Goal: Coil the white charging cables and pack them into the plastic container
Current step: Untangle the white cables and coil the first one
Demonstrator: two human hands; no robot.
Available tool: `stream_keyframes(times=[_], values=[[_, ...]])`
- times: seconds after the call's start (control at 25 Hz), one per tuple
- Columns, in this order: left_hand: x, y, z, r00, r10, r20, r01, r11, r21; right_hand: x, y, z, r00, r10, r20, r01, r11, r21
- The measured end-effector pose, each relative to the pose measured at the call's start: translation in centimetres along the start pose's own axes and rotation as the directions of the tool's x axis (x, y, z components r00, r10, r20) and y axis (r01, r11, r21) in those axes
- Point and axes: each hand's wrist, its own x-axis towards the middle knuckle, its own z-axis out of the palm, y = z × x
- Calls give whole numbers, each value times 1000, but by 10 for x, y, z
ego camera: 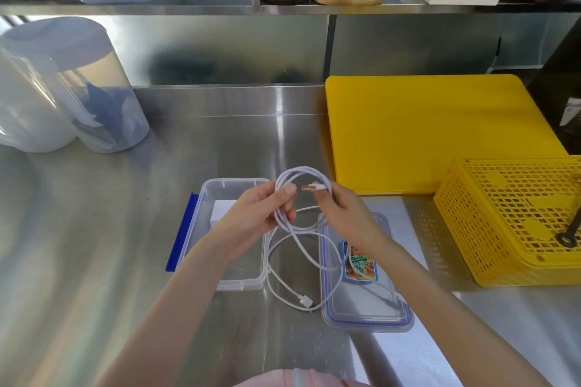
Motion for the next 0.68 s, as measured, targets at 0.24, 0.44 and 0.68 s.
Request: stream_keyframes(times=[0.24,0.44,0.68], values=[[-1,-5,12,999,31,-26,-37,953,-302,1,-2,-1,969,204,139,-231,948,219],[-3,-11,0,990,2,-139,-15,996,-91,9,-5,-20,949,314,-12,-261,810,526],[-3,-11,-11,989,-78,-127,63,991,-121,15,2,-44,949,287,-128,-133,736,664]])
